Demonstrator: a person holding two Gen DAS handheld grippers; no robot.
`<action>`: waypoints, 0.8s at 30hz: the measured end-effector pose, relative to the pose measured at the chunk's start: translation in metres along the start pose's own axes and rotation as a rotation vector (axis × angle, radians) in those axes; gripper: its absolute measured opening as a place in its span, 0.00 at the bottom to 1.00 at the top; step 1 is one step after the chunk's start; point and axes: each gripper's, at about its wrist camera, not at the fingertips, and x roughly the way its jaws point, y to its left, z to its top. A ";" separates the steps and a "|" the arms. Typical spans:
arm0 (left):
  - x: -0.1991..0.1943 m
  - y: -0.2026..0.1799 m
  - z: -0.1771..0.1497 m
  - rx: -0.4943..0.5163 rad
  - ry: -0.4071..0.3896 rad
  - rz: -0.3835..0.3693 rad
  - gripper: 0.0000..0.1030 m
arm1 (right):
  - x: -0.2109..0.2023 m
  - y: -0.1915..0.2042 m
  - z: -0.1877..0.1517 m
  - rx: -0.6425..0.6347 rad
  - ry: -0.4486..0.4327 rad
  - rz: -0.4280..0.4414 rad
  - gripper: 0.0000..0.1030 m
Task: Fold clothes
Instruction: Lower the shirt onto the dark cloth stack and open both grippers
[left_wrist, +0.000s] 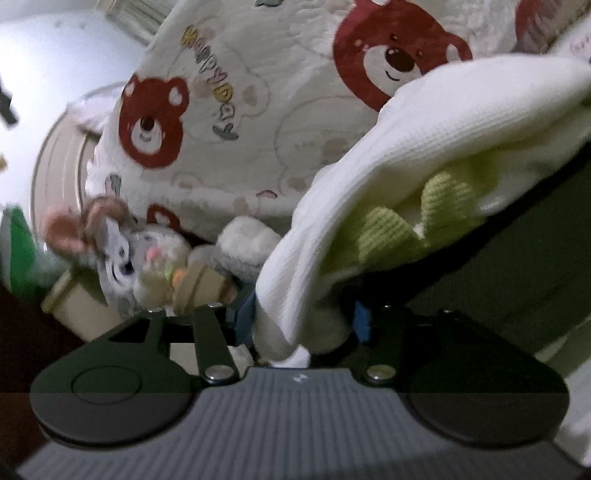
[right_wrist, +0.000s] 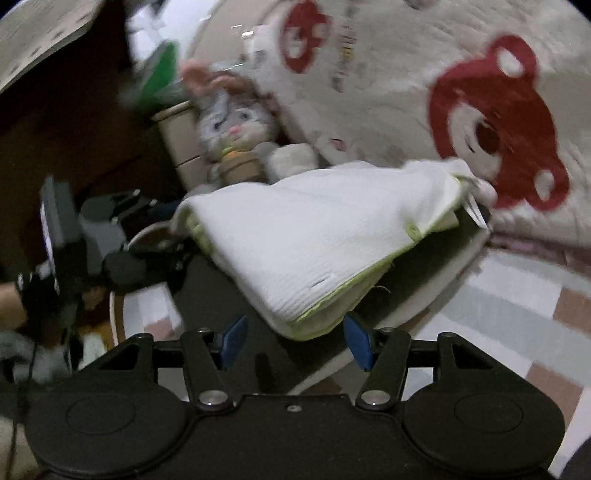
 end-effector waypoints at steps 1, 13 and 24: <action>0.004 -0.002 0.002 0.012 -0.007 0.005 0.54 | 0.002 -0.006 0.001 0.070 -0.006 -0.001 0.61; 0.019 0.000 0.029 0.166 -0.015 0.018 0.24 | 0.030 0.042 0.021 -0.197 -0.073 -0.229 0.31; -0.010 0.000 0.004 0.320 -0.087 0.033 0.37 | 0.010 0.051 0.030 -0.230 0.027 -0.150 0.21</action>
